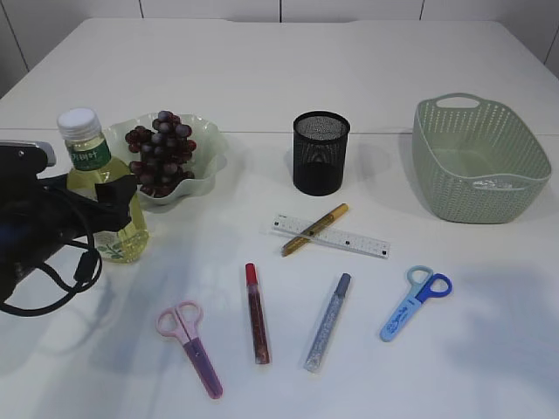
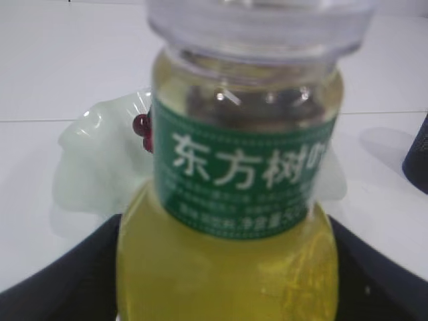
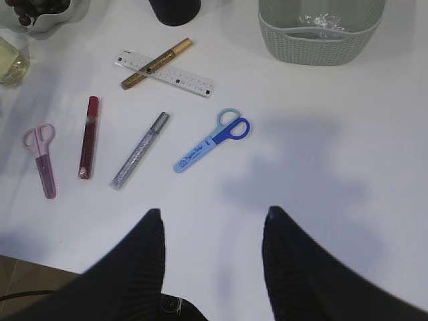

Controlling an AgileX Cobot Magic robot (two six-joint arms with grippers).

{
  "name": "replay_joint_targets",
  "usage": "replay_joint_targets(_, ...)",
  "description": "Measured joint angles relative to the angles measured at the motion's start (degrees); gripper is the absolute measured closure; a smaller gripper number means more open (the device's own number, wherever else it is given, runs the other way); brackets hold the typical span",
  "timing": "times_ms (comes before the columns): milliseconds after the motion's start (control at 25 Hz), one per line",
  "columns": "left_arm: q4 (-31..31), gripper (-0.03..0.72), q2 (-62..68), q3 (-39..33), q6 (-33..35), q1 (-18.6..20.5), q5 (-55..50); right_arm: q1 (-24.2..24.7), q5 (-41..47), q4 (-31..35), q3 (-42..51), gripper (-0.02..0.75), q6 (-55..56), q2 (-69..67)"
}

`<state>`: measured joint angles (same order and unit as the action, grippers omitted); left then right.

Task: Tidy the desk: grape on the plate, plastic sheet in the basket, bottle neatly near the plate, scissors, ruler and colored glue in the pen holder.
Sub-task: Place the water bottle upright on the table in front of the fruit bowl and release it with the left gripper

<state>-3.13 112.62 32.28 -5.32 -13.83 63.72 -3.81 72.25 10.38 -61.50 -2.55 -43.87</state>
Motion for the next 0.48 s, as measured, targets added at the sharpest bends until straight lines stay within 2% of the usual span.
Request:
replay_joint_targets(160, 0.1, 0.065, -0.2, 0.0, 0.0, 0.0, 1.4, 0.0, 0.0, 0.0, 0.0, 0.353, 0.0, 0.0)
replay_joint_targets(480, 0.1, 0.059, -2.6, 0.0, 0.0, 0.0, 1.5, 0.0, 0.1, 0.0, 0.0, 0.353, 0.0, 0.0)
